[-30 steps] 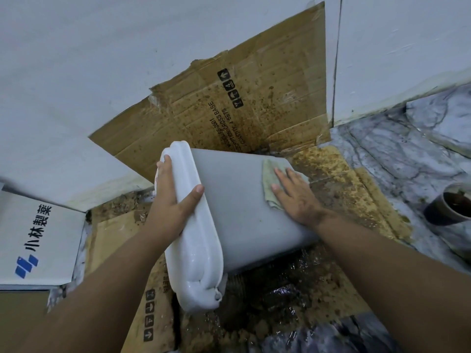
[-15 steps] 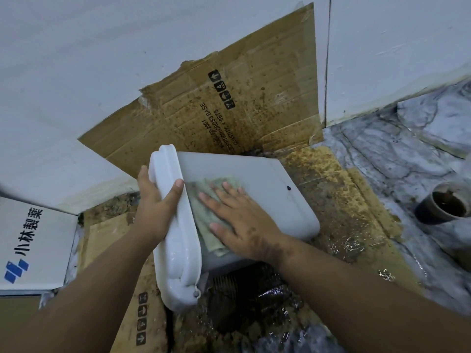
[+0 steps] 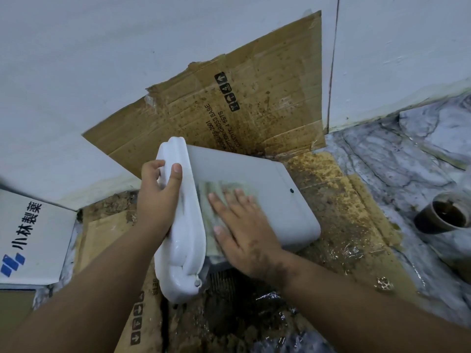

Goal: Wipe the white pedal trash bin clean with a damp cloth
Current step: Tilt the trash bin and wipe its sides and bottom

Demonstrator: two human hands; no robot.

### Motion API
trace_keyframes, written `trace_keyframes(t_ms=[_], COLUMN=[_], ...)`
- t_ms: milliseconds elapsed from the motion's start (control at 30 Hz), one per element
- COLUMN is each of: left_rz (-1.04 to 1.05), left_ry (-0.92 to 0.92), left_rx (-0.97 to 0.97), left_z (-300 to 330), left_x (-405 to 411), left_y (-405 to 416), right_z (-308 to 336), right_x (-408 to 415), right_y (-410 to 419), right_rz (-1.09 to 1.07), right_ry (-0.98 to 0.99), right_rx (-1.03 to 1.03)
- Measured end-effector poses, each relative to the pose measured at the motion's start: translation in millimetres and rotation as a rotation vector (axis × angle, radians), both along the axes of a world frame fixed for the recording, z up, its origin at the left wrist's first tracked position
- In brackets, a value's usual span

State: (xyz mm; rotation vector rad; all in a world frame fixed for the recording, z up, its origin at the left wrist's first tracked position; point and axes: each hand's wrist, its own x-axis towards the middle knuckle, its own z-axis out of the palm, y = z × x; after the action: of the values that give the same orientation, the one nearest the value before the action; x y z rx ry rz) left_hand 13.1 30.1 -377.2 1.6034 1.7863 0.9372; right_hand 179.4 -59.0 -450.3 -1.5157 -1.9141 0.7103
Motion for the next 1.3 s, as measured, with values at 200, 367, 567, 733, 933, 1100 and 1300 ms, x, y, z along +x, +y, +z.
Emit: trace_keyframes(t_ms=[200,367,567,733,933,1100,1300], left_rz=[-0.133,-0.251,-0.252,-0.259,-0.259,-0.303,-0.303], left_ry=[-0.117,-0.138,-0.146,-0.164,-0.131,-0.122,-0.098], left_rx=[-0.163,-0.251,-0.219,-0.232,-0.252,-0.215,-0.188], left_z=[2,-1,-5,-4,-7,-7,-9], left_x=[-9,-21,-20,-22,-27,-19,-19], left_y=[-1,-6,-2,-1,-3,2,7], right_z=[-38,-109,-42,3,-96,-113,-20], right_x=[25,97,25,-27,60,85,-5], right_y=[-8,-19,-1,-5,-30,-39,-3], right_rz=[-0.02,-0.266,-0.31,0.049,-0.034,-0.265,-0.133], right_ry=[-0.058,-0.05,0.013,-0.046,-0.226,-0.105,-0.006], right_rx=[0.09,-0.177,-0.124,0.135,0.139,-0.021,0.039])
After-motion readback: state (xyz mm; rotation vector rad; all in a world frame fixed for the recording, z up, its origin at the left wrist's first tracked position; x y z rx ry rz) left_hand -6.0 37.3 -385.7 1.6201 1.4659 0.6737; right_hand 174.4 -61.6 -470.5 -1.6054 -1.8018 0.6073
